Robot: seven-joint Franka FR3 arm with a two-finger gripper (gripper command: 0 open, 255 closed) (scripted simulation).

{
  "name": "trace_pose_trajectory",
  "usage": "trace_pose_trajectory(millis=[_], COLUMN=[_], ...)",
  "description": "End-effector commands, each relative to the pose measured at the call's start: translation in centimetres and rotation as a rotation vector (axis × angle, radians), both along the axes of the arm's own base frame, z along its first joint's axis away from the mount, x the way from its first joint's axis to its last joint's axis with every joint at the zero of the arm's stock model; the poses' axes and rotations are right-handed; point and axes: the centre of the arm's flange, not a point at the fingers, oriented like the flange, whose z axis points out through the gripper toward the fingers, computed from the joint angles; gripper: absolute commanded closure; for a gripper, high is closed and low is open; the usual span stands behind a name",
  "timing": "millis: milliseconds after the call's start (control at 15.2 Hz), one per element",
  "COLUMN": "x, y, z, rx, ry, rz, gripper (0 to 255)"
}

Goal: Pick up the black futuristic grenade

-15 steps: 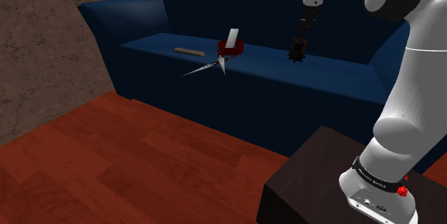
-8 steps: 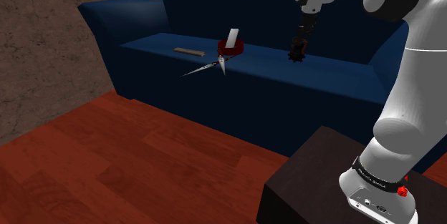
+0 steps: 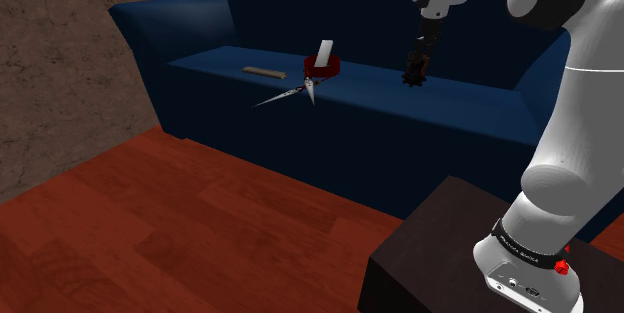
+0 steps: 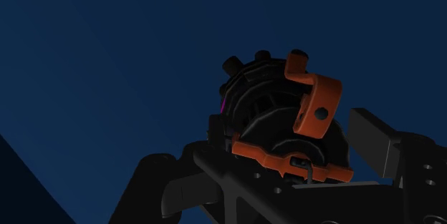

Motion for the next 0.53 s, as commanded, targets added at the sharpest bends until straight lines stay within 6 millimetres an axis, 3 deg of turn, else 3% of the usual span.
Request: trace_pose_trajectory(millis=[0, 462], x=[0.0, 0.0], y=[0.0, 0.0], z=[-0.1, 3.0], rx=[0.001, 0.001], ry=[0.002, 0.002], rz=[0.0, 0.0], gripper=[255, 255])
